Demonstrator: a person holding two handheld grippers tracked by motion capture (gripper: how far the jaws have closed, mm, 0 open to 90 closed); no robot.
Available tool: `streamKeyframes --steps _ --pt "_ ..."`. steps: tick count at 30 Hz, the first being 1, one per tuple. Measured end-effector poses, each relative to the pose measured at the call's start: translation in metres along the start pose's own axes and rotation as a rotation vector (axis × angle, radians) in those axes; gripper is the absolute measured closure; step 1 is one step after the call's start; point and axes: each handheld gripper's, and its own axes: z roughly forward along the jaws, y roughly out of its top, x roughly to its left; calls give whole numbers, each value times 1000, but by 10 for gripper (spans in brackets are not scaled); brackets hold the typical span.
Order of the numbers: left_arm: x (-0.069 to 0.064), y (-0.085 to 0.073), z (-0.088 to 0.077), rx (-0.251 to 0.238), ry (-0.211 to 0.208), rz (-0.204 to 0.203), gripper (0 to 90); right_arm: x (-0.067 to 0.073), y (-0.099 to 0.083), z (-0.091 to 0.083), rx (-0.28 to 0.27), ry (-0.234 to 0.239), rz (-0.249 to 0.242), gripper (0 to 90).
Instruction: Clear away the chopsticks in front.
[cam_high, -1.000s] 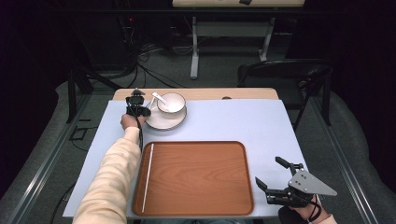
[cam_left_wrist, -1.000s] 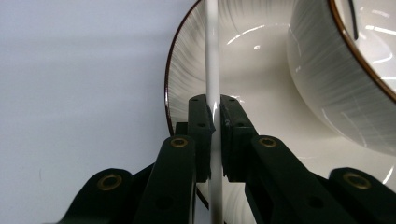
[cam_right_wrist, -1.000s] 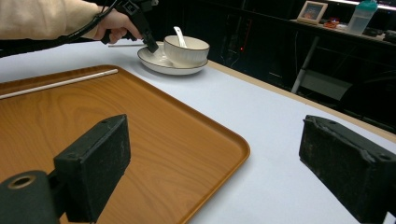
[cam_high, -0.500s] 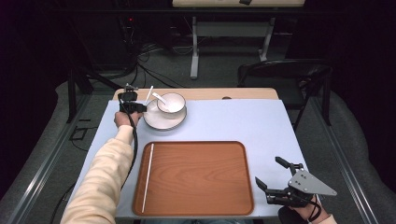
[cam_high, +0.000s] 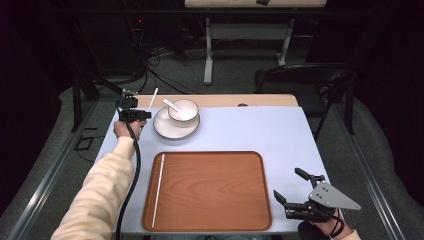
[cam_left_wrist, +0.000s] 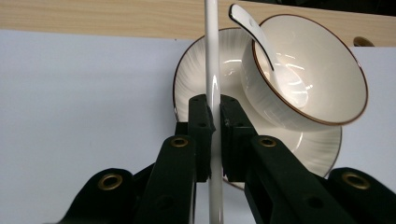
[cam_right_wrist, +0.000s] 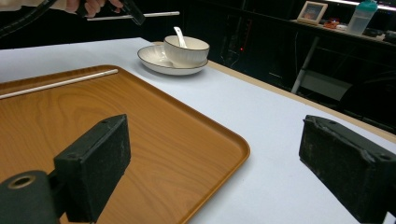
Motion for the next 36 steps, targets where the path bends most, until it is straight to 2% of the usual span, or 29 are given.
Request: streamKeyframes --steps 5,10,20,36 --pt "-3 -9 -12 -14 -13 16 847 -1 0 0 0 -1 4 84" --pt "-11 -17 -26 -34 -34 47 847 -1 0 0 -2 -2 3 84" --pt "-26 -35 -46 -59 -87 80 847 -1 -1 -1 -6 -4 5 85" --pt "-37 -67 -72 -88 -133 89 847 0 0 -1 -5 0 -5 85"
